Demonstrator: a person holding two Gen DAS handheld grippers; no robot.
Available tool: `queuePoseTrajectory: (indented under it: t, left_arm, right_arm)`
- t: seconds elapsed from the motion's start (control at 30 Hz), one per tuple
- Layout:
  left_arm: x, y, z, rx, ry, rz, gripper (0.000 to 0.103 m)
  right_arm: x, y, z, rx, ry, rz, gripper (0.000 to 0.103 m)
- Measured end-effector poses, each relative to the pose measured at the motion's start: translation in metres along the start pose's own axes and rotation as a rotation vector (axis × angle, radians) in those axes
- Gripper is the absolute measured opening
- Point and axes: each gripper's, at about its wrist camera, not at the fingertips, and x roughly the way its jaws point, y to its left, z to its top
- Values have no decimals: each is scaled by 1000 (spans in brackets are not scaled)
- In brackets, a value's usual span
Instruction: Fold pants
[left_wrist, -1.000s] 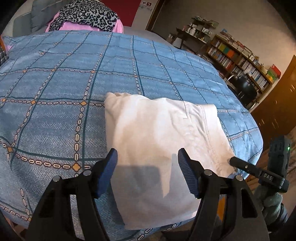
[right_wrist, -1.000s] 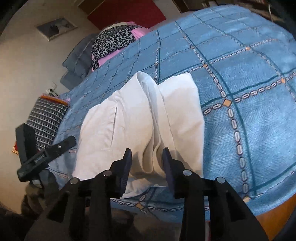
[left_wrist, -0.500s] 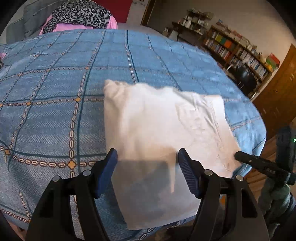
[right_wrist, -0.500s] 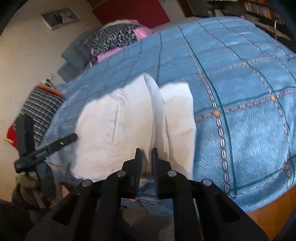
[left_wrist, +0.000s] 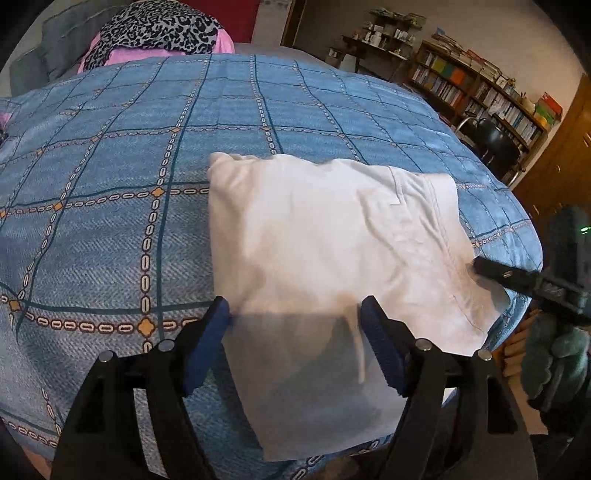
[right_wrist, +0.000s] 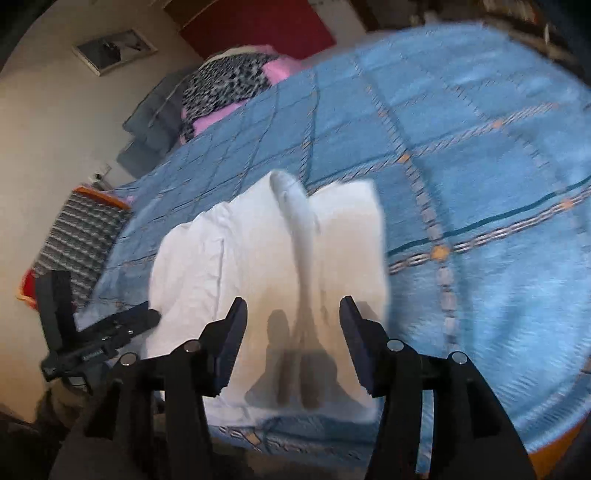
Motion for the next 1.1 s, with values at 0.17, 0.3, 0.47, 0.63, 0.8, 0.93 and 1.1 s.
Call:
queuePoseTrajectory:
  t: [0.17, 0.3, 0.47, 0.63, 0.8, 0.93, 1.1]
  left_arm:
    - [4, 3, 0, -9, 6, 3, 78]
    - [7, 4, 1, -16, 10, -1, 78]
    - [8, 4, 3, -13, 10, 2, 78]
    - [10, 5, 5, -24, 15, 4, 78]
    - [2, 5, 13, -29, -4, 9, 78]
    - [-7, -4, 21, -10, -41, -17, 78]
    - [14, -23, 15, 79, 10, -7, 78]
  right_arm:
    - [18, -6, -3, 27, 31, 19, 46]
    - [18, -6, -2, 36, 42, 93, 36]
    - [23, -18, 1, 72, 23, 77, 37]
    - [32, -15, -4, 71, 28, 99, 24]
    - [1, 2, 12, 37, -48, 158, 9]
    - [-48, 14, 25, -21, -153, 97, 9]
    - [-48, -20, 18, 8, -117, 6, 9]
